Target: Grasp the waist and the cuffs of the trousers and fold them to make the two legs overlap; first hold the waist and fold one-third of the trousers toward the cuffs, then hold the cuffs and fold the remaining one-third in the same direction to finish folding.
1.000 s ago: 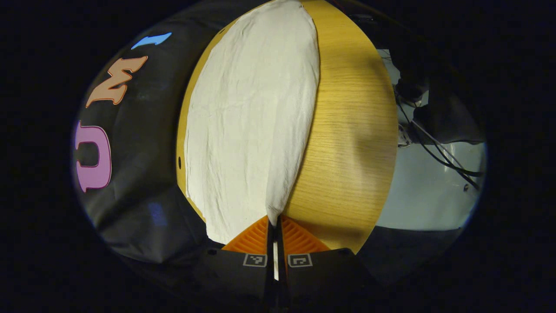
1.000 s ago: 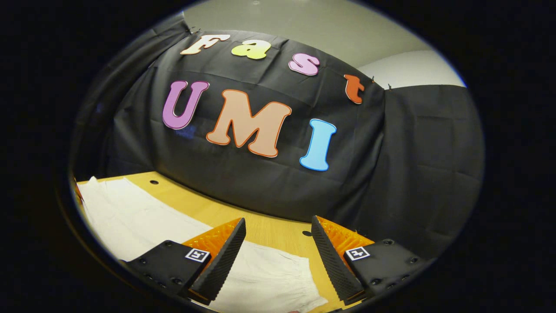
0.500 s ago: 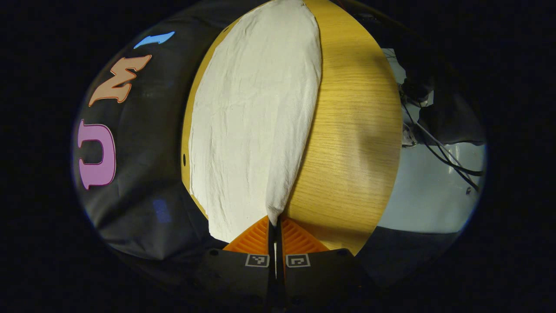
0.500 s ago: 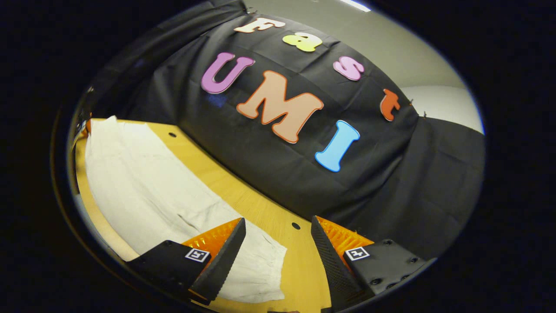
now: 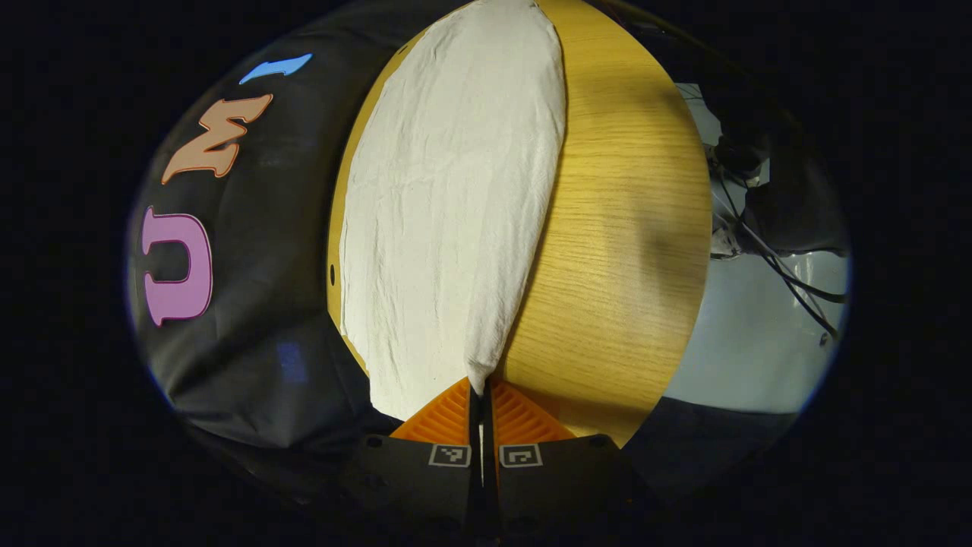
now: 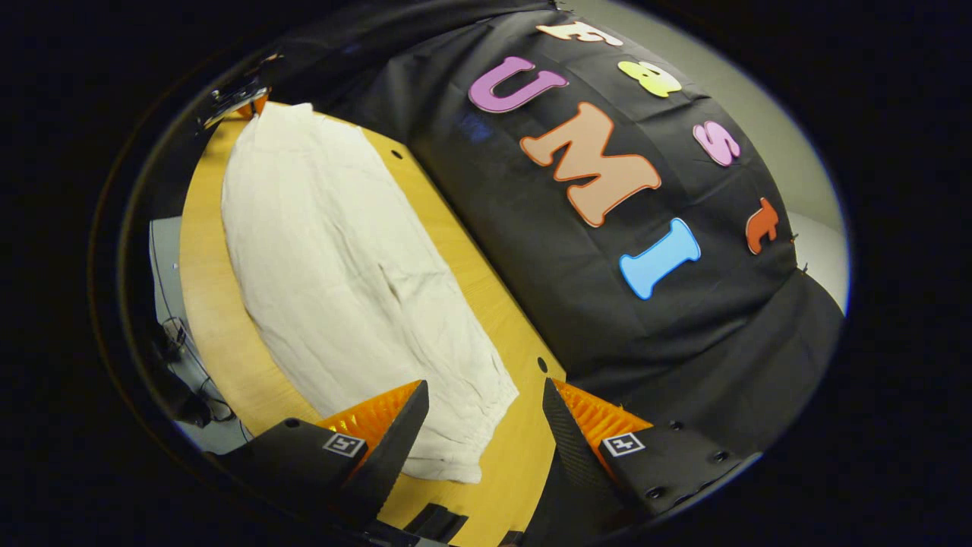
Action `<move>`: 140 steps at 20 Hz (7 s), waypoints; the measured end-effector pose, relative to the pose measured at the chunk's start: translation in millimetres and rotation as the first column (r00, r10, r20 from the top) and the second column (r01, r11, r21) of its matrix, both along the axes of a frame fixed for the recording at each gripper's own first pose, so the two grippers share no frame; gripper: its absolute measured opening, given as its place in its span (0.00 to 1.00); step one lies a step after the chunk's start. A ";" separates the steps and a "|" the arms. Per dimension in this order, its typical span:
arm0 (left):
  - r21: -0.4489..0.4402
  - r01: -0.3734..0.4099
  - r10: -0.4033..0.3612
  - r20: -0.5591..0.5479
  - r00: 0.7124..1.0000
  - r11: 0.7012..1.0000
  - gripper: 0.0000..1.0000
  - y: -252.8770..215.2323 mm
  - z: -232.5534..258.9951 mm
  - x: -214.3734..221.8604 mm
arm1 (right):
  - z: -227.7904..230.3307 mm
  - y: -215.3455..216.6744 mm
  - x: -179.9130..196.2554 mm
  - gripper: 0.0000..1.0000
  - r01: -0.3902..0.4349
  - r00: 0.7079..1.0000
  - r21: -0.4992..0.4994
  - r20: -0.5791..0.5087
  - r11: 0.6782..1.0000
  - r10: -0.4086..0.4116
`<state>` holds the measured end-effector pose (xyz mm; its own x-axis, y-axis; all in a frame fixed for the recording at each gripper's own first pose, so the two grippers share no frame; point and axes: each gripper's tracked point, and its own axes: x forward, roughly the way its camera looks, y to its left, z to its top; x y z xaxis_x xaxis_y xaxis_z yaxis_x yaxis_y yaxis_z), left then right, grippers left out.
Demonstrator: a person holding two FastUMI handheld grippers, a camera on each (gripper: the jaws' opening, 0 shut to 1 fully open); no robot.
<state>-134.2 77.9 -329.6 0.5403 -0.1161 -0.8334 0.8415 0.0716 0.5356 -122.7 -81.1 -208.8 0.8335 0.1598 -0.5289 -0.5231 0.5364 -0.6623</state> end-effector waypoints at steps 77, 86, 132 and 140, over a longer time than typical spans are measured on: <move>-0.451 -0.464 0.577 0.152 0.802 0.763 0.00 -54.1 70.0 315.3 | -96.4 -15.0 250.6 0.10 0.279 0.957 -0.179 -0.033 0.943 -0.289; -0.420 -0.504 0.600 0.133 0.789 0.755 0.00 -71.3 26.5 339.3 | -162.3 -14.4 279.9 0.16 0.377 0.911 -0.106 -0.136 0.920 -0.389; -0.783 -0.607 0.797 -0.280 0.535 0.132 0.96 -160.4 135.8 230.3 | -158.1 -101.8 176.5 0.19 0.910 0.313 0.413 -0.731 -0.028 -0.606; -0.789 -0.602 0.803 -0.277 0.527 0.123 0.96 -115.0 134.0 230.9 | -60.9 -34.6 214.0 0.19 0.799 0.547 0.587 -0.613 0.135 -0.571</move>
